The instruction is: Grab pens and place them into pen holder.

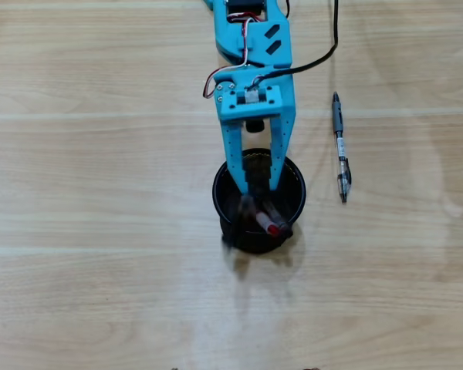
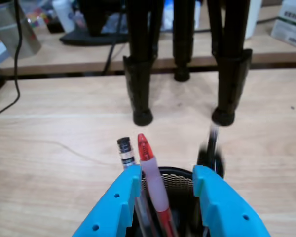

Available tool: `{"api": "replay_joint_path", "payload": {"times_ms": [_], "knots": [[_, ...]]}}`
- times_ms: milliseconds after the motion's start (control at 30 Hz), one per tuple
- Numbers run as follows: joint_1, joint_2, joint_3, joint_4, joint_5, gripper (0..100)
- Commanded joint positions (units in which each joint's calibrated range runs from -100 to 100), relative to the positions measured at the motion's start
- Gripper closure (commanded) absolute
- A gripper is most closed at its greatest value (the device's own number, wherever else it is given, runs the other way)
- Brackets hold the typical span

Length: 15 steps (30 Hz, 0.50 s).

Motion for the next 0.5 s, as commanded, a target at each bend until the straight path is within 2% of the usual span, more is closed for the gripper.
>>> {"api": "replay_joint_path", "payload": {"times_ms": [0, 100, 200, 267, 367, 467], "knots": [[0.96, -0.71, 2.14, -6.38, 0.19, 86], [0.39, -2.4, 1.87, -5.78, 0.61, 85], [-2.83, -6.63, 2.23, -1.49, 4.17, 85], [-5.74, -9.59, -0.39, 10.89, 6.47, 85], [-11.78, -11.36, -8.81, 40.28, 7.93, 85], [-17.99, -7.98, -16.87, 64.69, 3.85, 83]]}}
